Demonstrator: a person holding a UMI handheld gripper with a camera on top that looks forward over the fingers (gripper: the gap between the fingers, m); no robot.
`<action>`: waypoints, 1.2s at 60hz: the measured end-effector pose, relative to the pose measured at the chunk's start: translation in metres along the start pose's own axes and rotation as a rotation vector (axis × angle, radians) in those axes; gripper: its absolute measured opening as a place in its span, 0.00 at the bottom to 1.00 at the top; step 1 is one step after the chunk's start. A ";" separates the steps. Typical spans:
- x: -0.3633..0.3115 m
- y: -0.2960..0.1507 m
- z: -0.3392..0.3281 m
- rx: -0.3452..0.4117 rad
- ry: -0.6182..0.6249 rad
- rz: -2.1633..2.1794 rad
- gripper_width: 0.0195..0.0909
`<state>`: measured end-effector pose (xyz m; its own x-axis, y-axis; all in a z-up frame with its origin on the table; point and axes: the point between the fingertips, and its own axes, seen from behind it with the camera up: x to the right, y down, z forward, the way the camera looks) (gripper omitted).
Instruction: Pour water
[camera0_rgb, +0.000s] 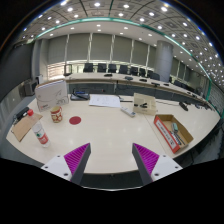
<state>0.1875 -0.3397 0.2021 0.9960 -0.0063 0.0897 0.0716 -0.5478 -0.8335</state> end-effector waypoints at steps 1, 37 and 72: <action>-0.003 0.000 0.000 0.000 -0.007 -0.002 0.93; -0.313 0.043 0.031 0.046 -0.309 -0.080 0.93; -0.386 0.016 0.172 0.200 -0.139 0.017 0.39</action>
<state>-0.1862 -0.2018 0.0603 0.9940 0.1090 0.0106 0.0506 -0.3717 -0.9270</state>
